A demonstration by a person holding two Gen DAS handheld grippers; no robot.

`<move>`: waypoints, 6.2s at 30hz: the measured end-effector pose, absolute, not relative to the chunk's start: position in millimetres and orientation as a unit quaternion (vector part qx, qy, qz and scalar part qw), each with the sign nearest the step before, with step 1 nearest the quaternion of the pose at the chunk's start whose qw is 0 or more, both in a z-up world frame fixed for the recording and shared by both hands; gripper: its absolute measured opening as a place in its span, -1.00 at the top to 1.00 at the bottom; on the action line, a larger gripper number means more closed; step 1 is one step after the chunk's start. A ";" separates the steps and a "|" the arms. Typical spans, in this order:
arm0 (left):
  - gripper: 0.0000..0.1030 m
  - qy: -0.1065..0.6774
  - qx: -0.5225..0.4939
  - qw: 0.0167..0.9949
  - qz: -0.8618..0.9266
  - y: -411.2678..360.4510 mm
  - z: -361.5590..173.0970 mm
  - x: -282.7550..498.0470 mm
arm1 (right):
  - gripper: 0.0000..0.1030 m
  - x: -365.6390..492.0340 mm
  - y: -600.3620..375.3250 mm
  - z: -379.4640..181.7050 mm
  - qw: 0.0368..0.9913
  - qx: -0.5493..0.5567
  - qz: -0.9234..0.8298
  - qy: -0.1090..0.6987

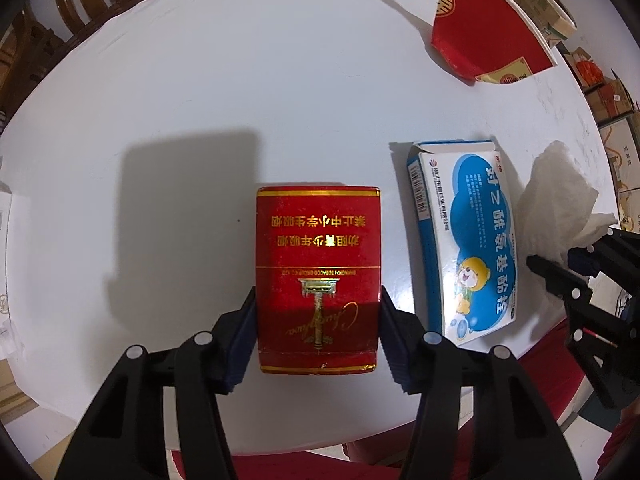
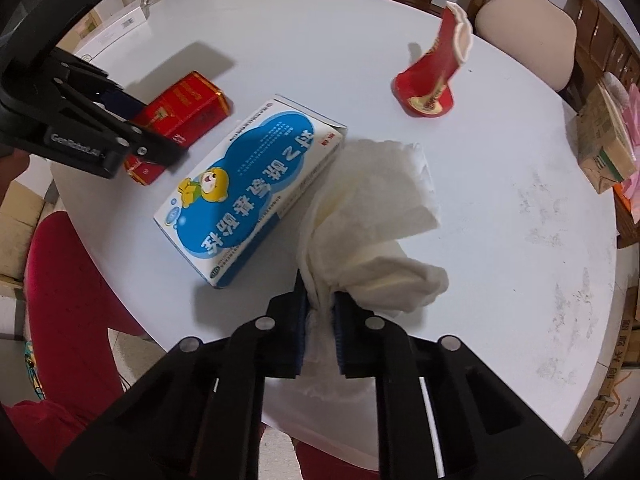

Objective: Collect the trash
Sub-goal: 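Grasp the red cigarette box with the left tool while the right tool grasps the tissue, then carry the red box and tissue down into the trash bag, then open both tools to drop the red box and tissue into the bag, then raise both tools back over the table toward the medicine box and cup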

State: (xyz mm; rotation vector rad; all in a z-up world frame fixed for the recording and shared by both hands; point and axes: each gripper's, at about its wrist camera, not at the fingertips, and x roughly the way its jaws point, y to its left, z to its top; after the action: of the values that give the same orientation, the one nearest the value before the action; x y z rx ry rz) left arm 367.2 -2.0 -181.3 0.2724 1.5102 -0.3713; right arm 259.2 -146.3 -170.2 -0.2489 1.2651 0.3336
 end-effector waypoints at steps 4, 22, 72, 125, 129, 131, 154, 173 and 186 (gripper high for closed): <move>-0.05 0.675 0.119 0.710 -0.163 -0.8 -180.8 356.4 | 0.79 259.0 -156.8 -164.5 0.791 -0.107 0.142 0.585; -0.05 0.613 0.124 0.761 -0.172 -4.1 -120.5 285.3 | 0.80 224.8 -171.8 -71.5 0.845 -0.090 0.127 0.512; -0.05 0.616 0.140 0.747 -0.206 5.5 -228.4 95.6 | 0.79 61.2 -75.2 -179.7 0.787 -0.084 0.193 0.580; -0.05 0.768 0.077 0.619 -0.145 1.1 -474.1 187.8 | 0.78 162.9 -88.2 -451.3 0.641 0.041 0.162 0.749; -0.05 0.771 0.058 0.617 -0.148 4.4 -476.4 192.6 | 0.78 167.9 -90.2 -453.7 0.637 0.056 0.166 0.751; -0.05 0.771 0.049 0.617 -0.147 5.5 -477.9 195.3 | 0.78 168.7 -90.5 -454.0 0.634 0.060 0.170 0.752; -0.41 0.740 0.085 0.660 -0.095 9.7 -451.4 202.4 | -0.03 174.7 -107.3 -443.8 0.641 0.097 0.161 0.744; -0.54 0.728 0.089 0.670 -0.113 5.3 -420.3 184.6 | -0.07 156.9 -104.7 -414.9 0.655 0.094 0.163 0.732; -0.68 0.681 0.106 0.715 -0.117 28.0 -273.5 126.5 | -0.50 100.1 -157.5 -270.8 0.733 0.149 0.144 0.648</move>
State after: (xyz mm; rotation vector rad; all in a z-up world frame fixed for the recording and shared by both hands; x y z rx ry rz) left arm 126.5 28.0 -273.5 0.2343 1.5086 -0.2597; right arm 100.1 -157.5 -270.8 0.3275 1.4260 0.3157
